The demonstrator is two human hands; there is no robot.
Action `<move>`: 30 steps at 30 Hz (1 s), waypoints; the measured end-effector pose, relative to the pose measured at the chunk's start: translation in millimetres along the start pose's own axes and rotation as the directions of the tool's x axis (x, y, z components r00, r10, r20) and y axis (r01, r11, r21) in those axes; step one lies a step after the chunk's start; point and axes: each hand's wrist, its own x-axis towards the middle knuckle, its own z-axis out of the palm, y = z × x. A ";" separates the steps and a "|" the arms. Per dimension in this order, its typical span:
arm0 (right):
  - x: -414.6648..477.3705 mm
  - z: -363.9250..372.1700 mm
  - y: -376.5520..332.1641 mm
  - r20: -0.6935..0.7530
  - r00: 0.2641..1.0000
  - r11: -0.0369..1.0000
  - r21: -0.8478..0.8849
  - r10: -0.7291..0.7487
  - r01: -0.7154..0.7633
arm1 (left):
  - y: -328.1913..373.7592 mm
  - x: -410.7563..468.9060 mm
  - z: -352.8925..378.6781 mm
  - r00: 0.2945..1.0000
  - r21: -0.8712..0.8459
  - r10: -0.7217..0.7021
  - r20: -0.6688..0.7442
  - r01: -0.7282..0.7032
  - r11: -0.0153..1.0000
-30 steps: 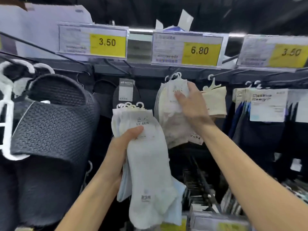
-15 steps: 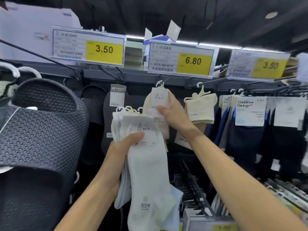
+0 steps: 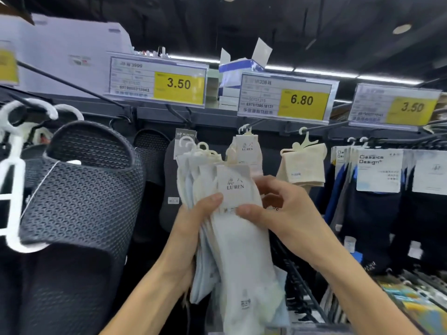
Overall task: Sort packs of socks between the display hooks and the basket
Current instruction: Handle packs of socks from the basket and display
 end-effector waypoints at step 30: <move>63.1 -15.7 26.7 -0.358 0.913 0.966 0.230 0.198 -0.119 | -1.9 5.5 -4.2 0.982 0.083 0.051 -0.182 -0.036 0.996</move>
